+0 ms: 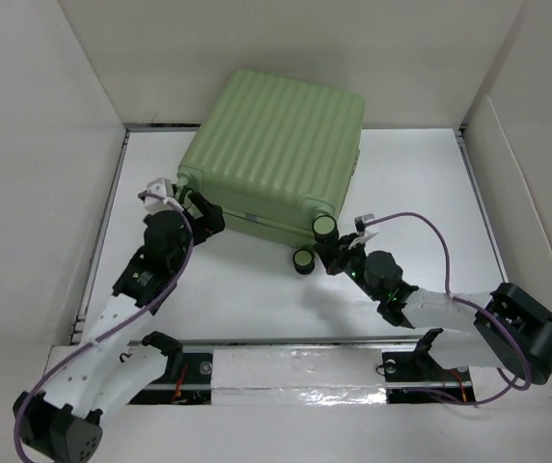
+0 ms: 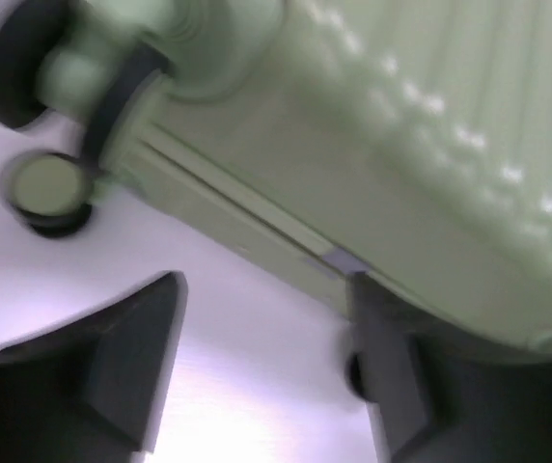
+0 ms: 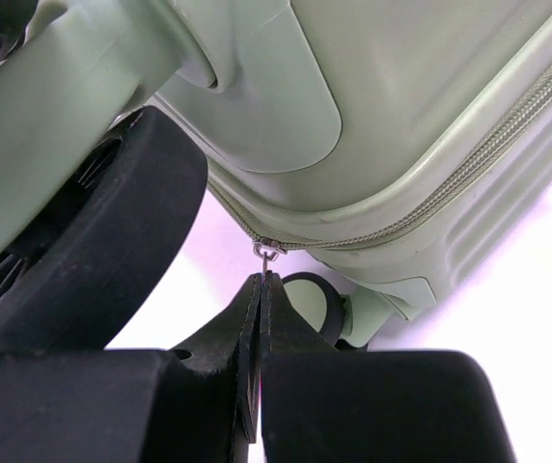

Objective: Pack the luggage

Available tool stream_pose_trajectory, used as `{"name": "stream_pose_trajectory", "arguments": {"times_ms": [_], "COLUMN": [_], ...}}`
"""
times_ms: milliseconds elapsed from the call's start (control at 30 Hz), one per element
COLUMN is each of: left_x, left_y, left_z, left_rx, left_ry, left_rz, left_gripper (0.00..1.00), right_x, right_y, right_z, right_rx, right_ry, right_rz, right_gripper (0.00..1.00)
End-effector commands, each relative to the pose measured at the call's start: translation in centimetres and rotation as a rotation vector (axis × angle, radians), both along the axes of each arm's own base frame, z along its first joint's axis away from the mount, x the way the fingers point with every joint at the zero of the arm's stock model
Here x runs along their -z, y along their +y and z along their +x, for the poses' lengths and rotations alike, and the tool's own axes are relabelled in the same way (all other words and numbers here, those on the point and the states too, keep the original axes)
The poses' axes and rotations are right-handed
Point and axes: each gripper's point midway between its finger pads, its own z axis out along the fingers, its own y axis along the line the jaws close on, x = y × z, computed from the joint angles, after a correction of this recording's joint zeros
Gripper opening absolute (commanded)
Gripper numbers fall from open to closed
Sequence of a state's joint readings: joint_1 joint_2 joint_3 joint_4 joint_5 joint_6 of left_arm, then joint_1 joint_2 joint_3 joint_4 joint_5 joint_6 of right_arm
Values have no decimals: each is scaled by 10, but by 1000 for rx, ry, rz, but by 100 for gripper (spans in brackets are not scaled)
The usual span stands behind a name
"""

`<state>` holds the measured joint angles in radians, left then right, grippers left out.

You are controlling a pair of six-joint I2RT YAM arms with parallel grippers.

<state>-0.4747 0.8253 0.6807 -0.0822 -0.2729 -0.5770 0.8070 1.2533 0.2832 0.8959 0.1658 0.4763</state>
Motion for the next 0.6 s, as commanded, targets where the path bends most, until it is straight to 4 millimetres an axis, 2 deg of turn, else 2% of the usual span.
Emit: {"name": "stream_pose_trajectory", "arguments": {"times_ms": [0, 33, 100, 167, 200, 233, 267, 333, 367, 567], "left_x": [-21, -37, -39, -54, -58, -61, -59, -46, -49, -32], "left_y": [48, 57, 79, 90, 85, 100, 102, 98, 96, 78], "left_z": [-8, -8, -9, -1, 4, 17, 23, 37, 41, 53], "left_rx": [-160, -181, -232, -226, -175, -188, -171, -89, -57, 39], "left_ry": [6, -3, 39, 22, 27, 46, 67, 127, 123, 154], "left_rz": [19, 28, 66, 104, 91, 126, 134, 137, 164, 187], "left_gripper": [92, 99, 99, 99, 99, 99, 99, 95, 94, 88], "right_x": [-15, -14, -16, -17, -18, -19, -18, -18, -19, -21], "right_y": [22, 22, 23, 22, 25, 26, 26, 28, 28, 27], "right_z": [-24, -25, -25, -25, -29, -30, -30, -32, -33, -34], "right_rx": [-167, -172, -175, -175, -204, -207, -212, -226, -230, -238], "right_ry": [-37, -31, -38, -42, -44, -46, -45, -47, -49, -60], "right_rz": [43, 39, 35, 36, 40, 42, 41, 44, 48, 59], "right_gripper": [0, 0, 0, 0, 0, 0, 0, 0, 0, 0]}}
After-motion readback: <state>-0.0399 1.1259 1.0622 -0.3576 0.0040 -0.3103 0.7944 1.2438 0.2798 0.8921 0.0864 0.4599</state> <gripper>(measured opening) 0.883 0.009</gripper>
